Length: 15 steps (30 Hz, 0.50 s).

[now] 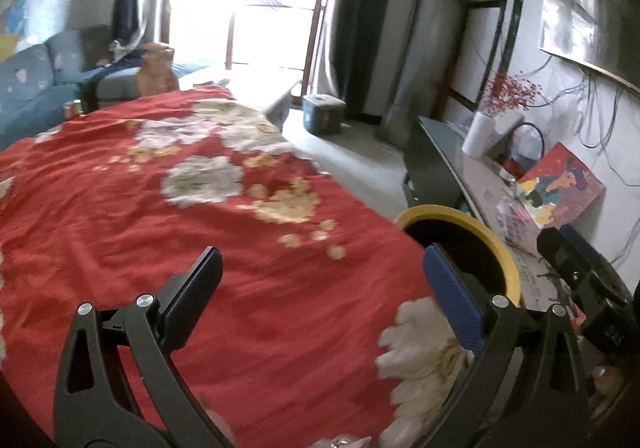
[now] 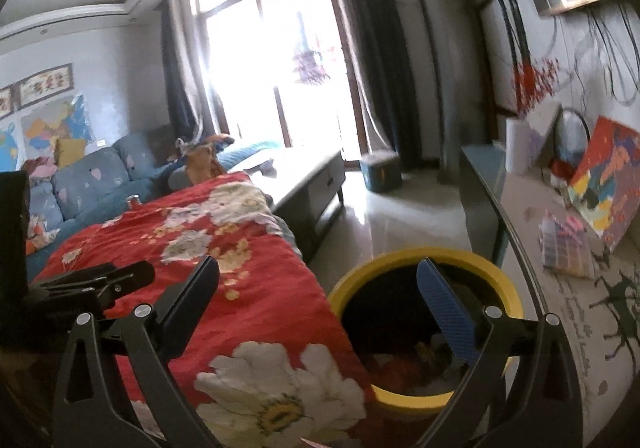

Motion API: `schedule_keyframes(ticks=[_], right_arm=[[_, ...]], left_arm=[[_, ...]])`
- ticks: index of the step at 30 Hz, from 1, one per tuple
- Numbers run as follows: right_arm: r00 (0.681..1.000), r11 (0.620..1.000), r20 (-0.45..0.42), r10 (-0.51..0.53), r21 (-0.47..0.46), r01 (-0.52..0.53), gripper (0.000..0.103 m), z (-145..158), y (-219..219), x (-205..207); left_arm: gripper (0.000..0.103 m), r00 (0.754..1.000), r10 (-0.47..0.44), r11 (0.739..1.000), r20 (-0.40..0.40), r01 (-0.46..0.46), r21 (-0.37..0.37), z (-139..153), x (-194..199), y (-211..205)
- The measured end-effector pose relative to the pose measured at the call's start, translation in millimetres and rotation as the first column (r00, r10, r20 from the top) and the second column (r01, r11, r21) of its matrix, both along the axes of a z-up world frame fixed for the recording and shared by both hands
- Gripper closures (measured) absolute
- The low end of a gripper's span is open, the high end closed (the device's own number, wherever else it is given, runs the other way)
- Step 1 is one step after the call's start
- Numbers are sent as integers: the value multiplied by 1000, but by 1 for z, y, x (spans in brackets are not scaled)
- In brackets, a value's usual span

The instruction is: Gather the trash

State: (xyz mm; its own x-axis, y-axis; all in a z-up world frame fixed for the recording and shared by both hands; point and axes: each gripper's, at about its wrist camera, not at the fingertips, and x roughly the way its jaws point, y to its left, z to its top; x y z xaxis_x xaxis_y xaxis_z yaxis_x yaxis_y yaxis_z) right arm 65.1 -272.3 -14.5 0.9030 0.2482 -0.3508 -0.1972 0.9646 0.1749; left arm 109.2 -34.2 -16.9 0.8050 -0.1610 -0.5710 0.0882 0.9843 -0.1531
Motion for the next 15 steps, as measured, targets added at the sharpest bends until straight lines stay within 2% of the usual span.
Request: schedule_keyframes(ticks=[6, 11, 15], right_arm=[[994, 997, 103, 31, -67, -24, 6, -4, 27, -20], [991, 998, 129, 24, -61, -16, 7, -6, 29, -26], [993, 998, 117, 24, -64, -16, 6, -9, 32, -25]], left_arm=[[11, 998, 61, 998, 33, -61, 10, -6, -33, 23], [11, 991, 103, 994, 89, -105, 15, -7, -52, 35], [11, 988, 114, 993, 101, -116, 14, -4, -54, 38]])
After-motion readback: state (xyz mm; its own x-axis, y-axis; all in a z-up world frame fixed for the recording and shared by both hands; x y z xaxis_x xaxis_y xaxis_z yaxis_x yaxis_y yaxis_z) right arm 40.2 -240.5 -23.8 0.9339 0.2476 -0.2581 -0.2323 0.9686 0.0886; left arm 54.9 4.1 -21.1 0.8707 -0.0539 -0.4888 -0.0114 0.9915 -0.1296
